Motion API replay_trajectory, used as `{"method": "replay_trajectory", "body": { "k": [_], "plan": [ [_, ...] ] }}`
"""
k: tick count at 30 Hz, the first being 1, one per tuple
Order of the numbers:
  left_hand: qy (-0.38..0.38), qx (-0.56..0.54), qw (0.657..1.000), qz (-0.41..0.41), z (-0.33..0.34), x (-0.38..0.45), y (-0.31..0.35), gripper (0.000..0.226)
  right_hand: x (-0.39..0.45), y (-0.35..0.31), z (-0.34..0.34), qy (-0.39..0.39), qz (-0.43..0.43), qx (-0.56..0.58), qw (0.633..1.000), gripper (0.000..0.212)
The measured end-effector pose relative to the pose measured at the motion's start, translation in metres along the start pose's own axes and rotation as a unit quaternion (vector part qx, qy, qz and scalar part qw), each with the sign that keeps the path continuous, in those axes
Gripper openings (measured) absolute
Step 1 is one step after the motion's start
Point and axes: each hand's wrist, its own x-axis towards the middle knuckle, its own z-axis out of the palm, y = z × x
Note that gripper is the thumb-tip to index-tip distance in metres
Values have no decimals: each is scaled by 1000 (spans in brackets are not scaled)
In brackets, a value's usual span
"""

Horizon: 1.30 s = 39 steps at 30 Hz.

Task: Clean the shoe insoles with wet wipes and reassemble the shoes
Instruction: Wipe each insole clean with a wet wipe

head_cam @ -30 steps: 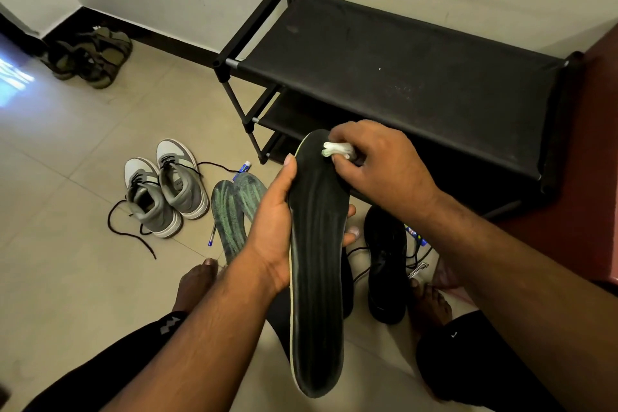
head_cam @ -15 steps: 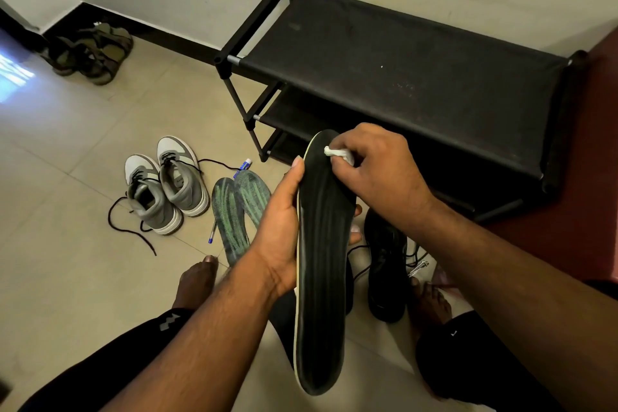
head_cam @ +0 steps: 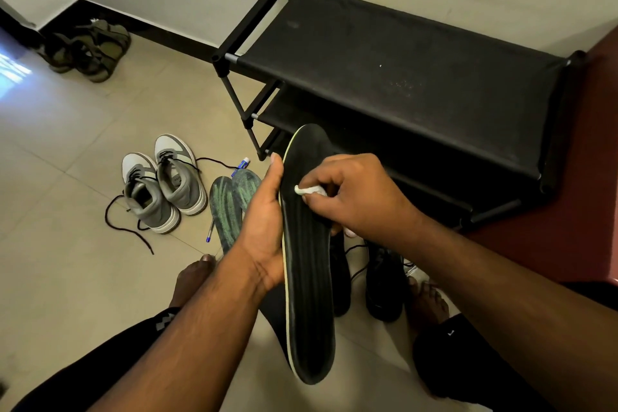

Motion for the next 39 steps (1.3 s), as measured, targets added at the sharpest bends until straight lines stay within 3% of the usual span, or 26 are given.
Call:
{"method": "replay_trajectory", "body": {
  "k": [4,8,10,16,24,30,33,37,39],
  "plan": [
    [25,10,1000,-2,-1,0,1,66,6,1,-10,-91,58,56,993,10],
    [50,7,998,-31,2,-4,2,74,20,26,-32,100,99,109,984,12],
    [46,-5,998,-39,5,-6,3,79,21,33,-40,133,92,50,986,12],
    [25,6,999,-43,2,-3,2,71,19,31,-28,73,34,-110,991,14],
    [10,34,999,-26,-8,-2,0,65,15,21,-25,37,41,-83,995,14],
    [2,1,1000,6,-8,0,1,60,4,7,-6,-42,15,-69,997,13],
    [6,-15,1000,7,-7,1,3,61,4,4,-8,-87,61,33,994,11],
    [30,2,999,11,-10,2,3,69,19,17,-27,52,152,197,967,9],
    [36,6,999,6,-8,2,2,72,24,25,-35,112,185,207,954,5]
  ]
}}
